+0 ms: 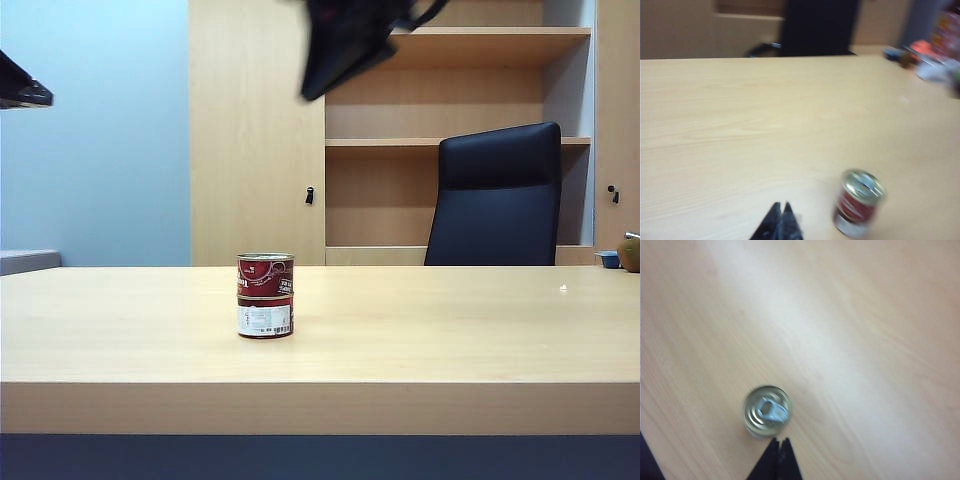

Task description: Stack a can of tomatoes on the right onto the can of tomatoes on the left.

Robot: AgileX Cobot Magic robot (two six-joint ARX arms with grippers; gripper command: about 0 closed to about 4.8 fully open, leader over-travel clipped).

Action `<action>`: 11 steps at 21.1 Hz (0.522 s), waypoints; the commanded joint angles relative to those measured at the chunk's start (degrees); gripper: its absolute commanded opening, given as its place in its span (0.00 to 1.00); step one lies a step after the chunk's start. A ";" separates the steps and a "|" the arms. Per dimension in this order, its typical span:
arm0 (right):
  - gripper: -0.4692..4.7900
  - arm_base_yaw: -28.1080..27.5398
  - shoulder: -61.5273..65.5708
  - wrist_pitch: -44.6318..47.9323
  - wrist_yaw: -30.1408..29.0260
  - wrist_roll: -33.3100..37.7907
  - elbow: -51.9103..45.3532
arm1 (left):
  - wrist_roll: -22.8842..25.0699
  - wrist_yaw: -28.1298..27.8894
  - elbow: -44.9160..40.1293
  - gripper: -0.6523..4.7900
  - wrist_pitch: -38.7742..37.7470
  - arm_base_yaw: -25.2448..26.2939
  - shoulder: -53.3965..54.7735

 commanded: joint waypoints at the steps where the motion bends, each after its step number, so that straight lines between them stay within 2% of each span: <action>1: 0.07 -2.12 -13.33 11.69 2.93 4.20 -13.20 | -5.29 -9.97 0.35 0.11 3.34 0.02 -0.17; 5: 0.07 -4.09 -31.67 26.82 6.54 6.27 -30.21 | -5.05 -11.08 -1.51 0.11 10.29 0.02 -1.66; 9: 0.07 -4.11 -44.76 33.53 12.28 6.45 -38.84 | -4.81 -10.97 -2.38 0.11 12.55 0.00 -5.79; 11: 0.08 -4.22 -51.23 33.35 15.69 7.43 -41.38 | -0.85 -12.52 -2.38 0.11 10.80 0.04 -9.42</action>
